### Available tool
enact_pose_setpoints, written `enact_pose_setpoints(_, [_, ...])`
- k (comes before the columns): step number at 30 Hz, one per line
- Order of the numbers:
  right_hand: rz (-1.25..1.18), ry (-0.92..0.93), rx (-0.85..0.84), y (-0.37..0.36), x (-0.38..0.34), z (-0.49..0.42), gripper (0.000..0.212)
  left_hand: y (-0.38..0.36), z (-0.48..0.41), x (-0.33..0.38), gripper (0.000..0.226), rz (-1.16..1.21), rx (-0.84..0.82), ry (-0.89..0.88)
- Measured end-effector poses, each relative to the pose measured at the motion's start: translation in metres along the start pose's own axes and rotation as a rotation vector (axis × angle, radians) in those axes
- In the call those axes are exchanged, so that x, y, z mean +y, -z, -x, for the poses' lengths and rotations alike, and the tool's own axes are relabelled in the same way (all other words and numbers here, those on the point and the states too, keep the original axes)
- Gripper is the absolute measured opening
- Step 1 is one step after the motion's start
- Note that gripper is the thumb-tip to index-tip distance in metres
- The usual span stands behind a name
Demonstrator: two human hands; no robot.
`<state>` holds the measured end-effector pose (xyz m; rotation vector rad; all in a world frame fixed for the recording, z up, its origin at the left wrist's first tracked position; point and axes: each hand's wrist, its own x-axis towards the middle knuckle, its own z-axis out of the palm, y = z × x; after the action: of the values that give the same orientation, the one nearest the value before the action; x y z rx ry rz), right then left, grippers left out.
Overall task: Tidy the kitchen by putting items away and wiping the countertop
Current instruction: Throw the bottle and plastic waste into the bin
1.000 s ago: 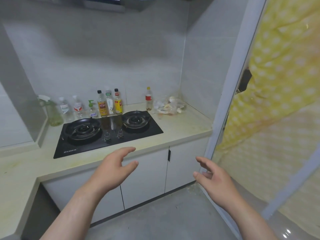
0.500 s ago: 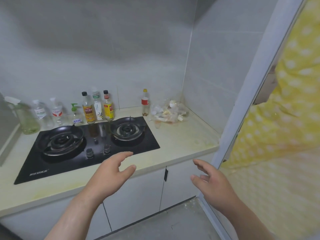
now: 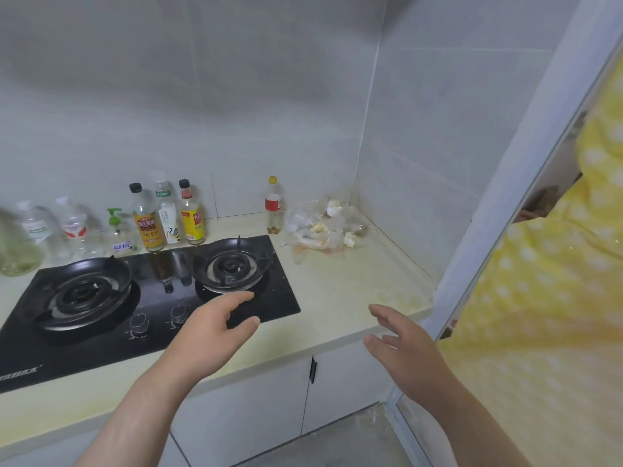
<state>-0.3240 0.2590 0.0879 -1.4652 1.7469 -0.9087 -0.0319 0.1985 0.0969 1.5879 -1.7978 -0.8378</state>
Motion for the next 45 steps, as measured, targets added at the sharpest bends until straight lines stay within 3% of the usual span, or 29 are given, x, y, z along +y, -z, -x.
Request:
enact_pose_setpoints(15, [-0.022, -0.001, -0.125, 0.090, 0.060, -0.205, 0.046, -0.099, -0.168, 0.049, 0.051, -0.045, 0.058, 0.060])
enact_pose_setpoints(23, [-0.006, 0.027, -0.200, 0.110, 0.080, -0.270, 0.049, -0.130, -0.213, 0.061, 0.050, -0.042, 0.081, 0.088])
enact_pose_setpoints(34, [0.054, 0.065, -0.305, 0.090, 0.085, -0.348, 0.060, -0.132, -0.279, 0.042, 0.048, 0.006, 0.094, 0.164])
enact_pose_setpoints(45, [0.168, 0.103, -0.322, 0.024, 0.080, -0.485, 0.064, -0.128, -0.420, 0.009, 0.045, 0.186, 0.202, 0.215])
